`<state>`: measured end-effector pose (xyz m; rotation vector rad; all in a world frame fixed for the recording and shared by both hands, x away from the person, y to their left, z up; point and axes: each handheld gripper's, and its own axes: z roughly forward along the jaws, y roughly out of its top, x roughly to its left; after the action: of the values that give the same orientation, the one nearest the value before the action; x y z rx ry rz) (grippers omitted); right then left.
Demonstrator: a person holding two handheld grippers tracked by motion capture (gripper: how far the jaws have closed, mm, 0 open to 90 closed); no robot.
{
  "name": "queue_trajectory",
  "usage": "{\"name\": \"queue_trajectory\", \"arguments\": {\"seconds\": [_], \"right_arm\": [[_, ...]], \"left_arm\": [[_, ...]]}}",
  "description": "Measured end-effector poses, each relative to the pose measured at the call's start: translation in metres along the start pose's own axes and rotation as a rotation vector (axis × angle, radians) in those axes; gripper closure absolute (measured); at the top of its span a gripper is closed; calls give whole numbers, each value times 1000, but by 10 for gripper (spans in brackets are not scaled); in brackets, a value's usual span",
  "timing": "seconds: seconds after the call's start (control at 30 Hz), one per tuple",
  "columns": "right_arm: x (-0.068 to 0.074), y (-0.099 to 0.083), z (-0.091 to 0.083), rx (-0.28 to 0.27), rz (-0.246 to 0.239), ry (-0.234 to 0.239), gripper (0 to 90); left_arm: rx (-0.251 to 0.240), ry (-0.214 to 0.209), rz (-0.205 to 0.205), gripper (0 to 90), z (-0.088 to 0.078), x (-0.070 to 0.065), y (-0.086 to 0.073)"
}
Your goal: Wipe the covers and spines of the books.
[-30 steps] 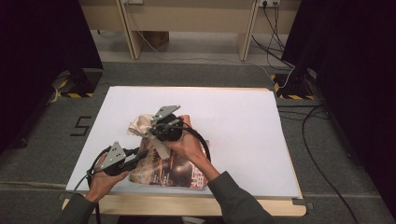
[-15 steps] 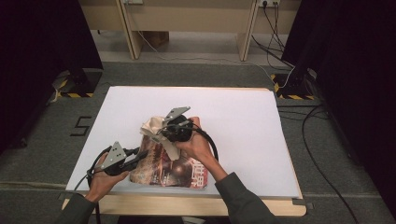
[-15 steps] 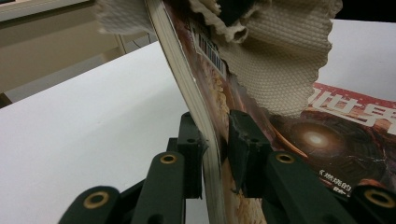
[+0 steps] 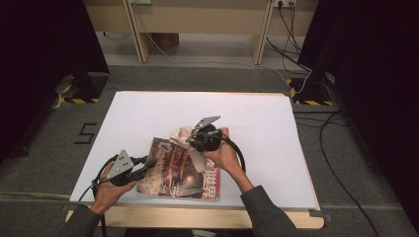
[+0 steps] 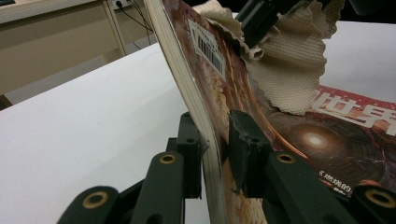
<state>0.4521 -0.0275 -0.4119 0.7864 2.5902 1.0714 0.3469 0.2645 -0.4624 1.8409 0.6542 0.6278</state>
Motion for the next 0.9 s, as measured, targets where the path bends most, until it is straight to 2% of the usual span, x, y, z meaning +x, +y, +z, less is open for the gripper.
{"name": "queue_trajectory", "arguments": {"seconds": [0.13, 0.17, 0.43, 0.7, 0.9], "right_arm": [[-11, -14, 0, 19, 47, -9, 799], [-14, -16, 1, 18, 39, -8, 799], [-36, -42, 2, 22, 106, -19, 800], [-51, -56, 3, 66, 121, -35, 799], [-60, -66, 4, 99, 150, -56, 799]], "left_arm": [[-1, -1, 0, 745, 0, 0, 0], [-2, -1, 0, 745, 0, 0, 0], [-4, -1, -1, 742, 0, 0, 0], [-7, -6, 5, 738, -2, -2, 0], [-8, -6, 5, 737, -2, -2, 0]]}}
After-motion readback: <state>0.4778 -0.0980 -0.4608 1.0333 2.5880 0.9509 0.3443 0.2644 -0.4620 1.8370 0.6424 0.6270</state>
